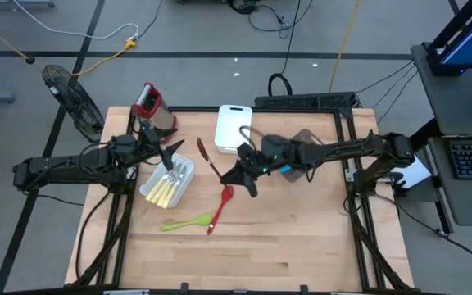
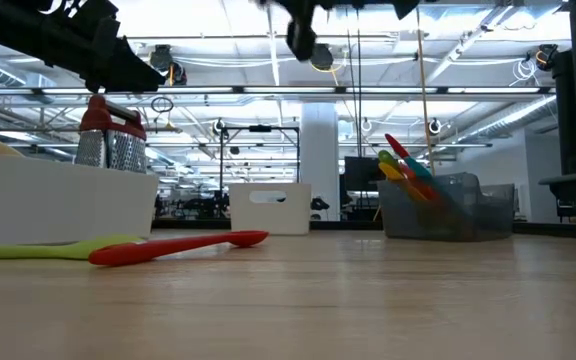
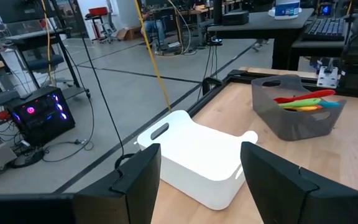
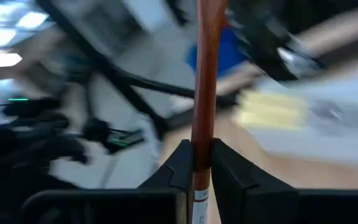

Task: Pick & Place Kitchen Items
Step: Put the brown serving spoon into the top white bin

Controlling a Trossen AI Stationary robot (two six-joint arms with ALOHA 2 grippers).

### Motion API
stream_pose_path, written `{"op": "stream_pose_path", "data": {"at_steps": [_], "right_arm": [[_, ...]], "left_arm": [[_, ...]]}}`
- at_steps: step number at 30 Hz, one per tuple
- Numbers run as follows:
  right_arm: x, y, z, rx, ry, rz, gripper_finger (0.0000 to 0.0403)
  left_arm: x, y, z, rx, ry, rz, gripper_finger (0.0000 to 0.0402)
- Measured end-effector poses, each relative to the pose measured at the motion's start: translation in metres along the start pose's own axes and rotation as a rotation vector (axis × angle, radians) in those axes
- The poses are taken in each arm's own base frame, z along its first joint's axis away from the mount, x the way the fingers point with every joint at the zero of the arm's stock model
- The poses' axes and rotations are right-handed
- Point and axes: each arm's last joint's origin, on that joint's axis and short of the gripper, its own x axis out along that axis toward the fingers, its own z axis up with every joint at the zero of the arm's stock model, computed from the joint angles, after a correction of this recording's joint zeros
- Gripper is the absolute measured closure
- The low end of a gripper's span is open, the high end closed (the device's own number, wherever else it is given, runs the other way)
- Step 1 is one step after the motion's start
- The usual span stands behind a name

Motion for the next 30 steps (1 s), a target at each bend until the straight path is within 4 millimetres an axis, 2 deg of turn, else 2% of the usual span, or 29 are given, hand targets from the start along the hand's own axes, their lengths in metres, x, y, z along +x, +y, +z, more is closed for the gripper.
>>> {"op": "stream_pose_path", "data": {"at_steps": [5,9,21,30], "right_arm": [[-0.007,0.004,0.019,-0.1,-0.043,0.282,0.0378],[-0.013,0.007,0.028,-0.142,-0.069,0.399,0.0378],[-0.014,0.003,0.03,-0.102,-0.067,0.39,0.0378],[-0.015,-0.011,0.03,-0.002,-0.066,0.25,0.0378]], "left_arm": [[0.0,0.0,0.0,0.0,0.0,0.0,0.0174],[0.0,0.0,0.0,0.0,0.0,0.0,0.0174],[0.0,0.0,0.0,0.001,0.0,0.0,0.0174],[0.0,0.0,0.0,0.001,0.001,0.007,0.0174]]}}
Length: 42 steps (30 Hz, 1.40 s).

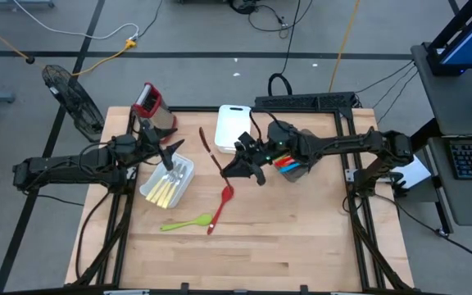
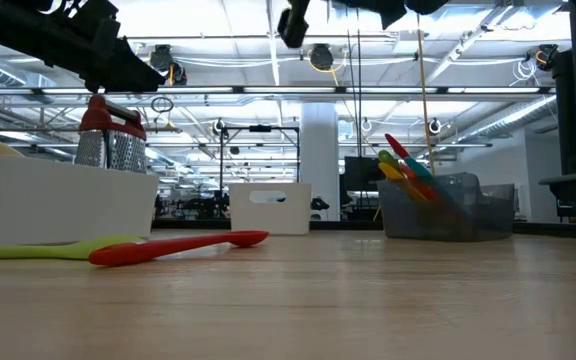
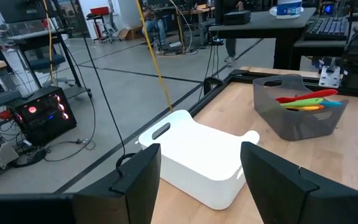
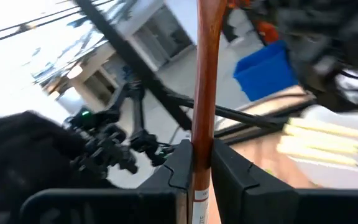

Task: Pick & Place Kitchen Items
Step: Put the brown serving spoon into the top white bin

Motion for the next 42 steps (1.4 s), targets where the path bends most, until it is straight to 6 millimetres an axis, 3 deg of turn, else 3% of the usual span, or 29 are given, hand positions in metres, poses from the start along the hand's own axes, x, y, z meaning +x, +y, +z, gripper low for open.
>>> {"op": "stream_pose_path", "data": {"at_steps": [15,24,32,42], "right_arm": [[-0.038,-0.049,0.022,0.336,-0.148,-0.304,0.0378],[-0.079,-0.084,0.036,0.675,-0.19,-0.383,0.0378],[-0.105,-0.102,0.033,0.946,-0.152,-0.444,0.0378],[-0.112,-0.114,0.028,1.12,-0.12,-0.43,0.0378]], "left_arm": [[0.0,0.0,0.0,-0.008,0.0,0.0,0.0174],[0.0,0.0,0.0,-0.008,0.0,0.0,0.0174],[0.0,0.0,0.0,-0.008,0.0,0.0,0.0174],[0.0,0.0,0.0,-0.008,0.0,0.0,0.0174]]}}
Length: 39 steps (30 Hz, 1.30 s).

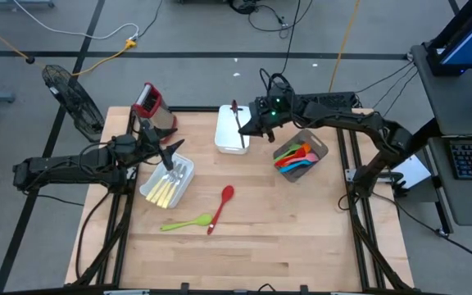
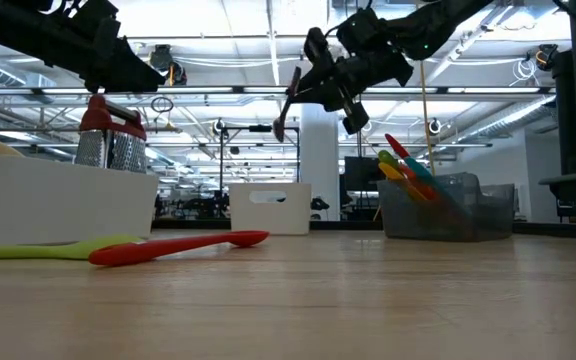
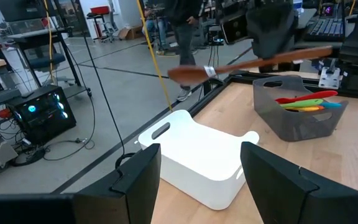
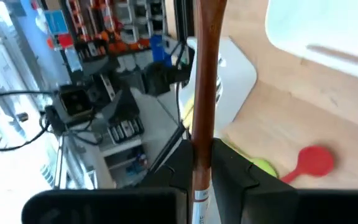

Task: Pick & Place Kitchen Items
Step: Put the brown serving spoon into the top white bin

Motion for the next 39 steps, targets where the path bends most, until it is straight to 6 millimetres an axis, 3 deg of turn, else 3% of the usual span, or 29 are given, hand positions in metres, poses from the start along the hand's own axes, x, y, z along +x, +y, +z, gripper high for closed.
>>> {"op": "stream_pose_path", "data": {"at_steps": [24,32,39], "right_arm": [[0.043,-0.056,0.035,0.276,0.14,-0.075,0.0363],[0.044,-0.071,0.062,0.326,0.089,-0.023,0.0363],[0.04,-0.072,0.07,0.317,0.067,0.0,0.0355]], "left_arm": [[0.0,0.0,0.0,-0.014,0.0,0.0,0.0174],[0.0,0.0,0.0,-0.014,0.0,0.0,0.0174],[0.0,0.0,0.0,-0.014,0.0,0.0,0.0174]]}}
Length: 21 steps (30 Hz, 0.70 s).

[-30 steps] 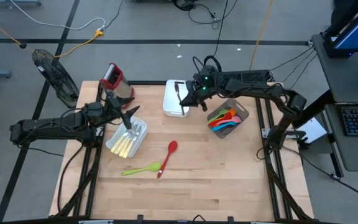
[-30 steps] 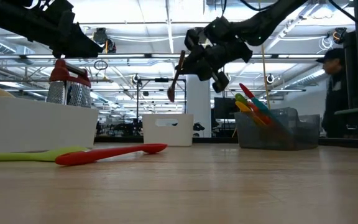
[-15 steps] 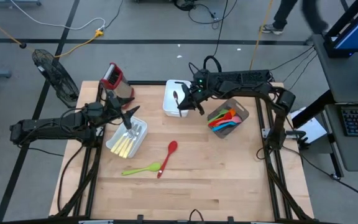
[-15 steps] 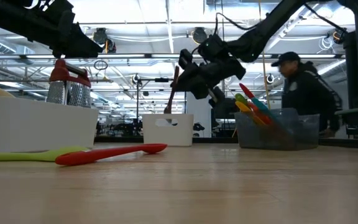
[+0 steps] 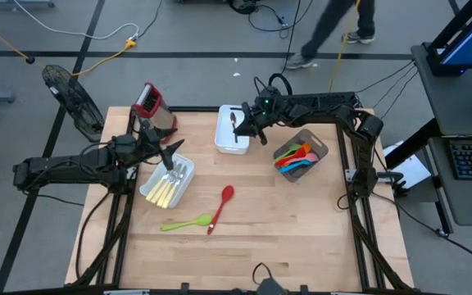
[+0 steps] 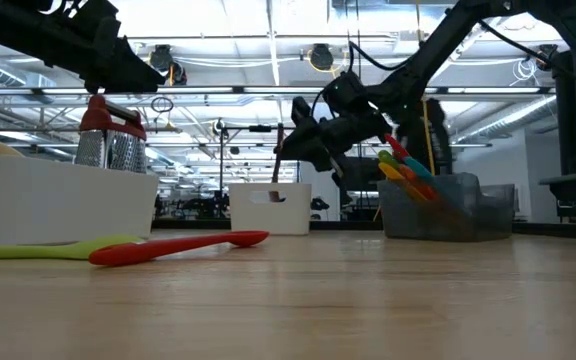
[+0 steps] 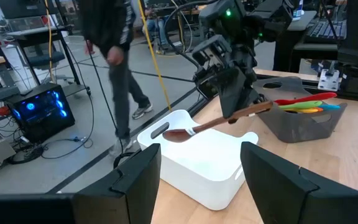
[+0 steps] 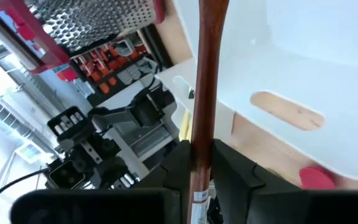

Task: Pick & Place Kitchen Items
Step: Put the brown serving spoon into the top white bin, then put the red serving spoon into the top white bin

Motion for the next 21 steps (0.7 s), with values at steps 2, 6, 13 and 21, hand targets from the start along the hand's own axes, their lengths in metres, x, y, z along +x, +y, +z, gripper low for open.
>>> {"op": "stream_pose_path", "data": {"at_steps": [2,6,13,21], "right_arm": [[-0.0011,-0.0006,0.0016,0.005,-0.007,-0.002,0.0354],[-0.003,-0.0001,0.0033,-0.004,-0.017,0.003,0.0352],[-0.0041,0.0,0.0057,-0.02,-0.069,0.008,0.0314],[-0.0041,0.0001,0.0057,-0.026,-0.069,0.009,0.0266]], "left_arm": [[0.0,0.0,0.0,0.0,0.0,0.0,0.0174],[0.0,0.0,0.0,0.0,0.0,0.0,0.0174],[0.0,0.0,0.0,0.0,0.0,0.0,0.0174],[0.0,0.0,0.0,0.0,0.0,0.0,0.0174]]}}
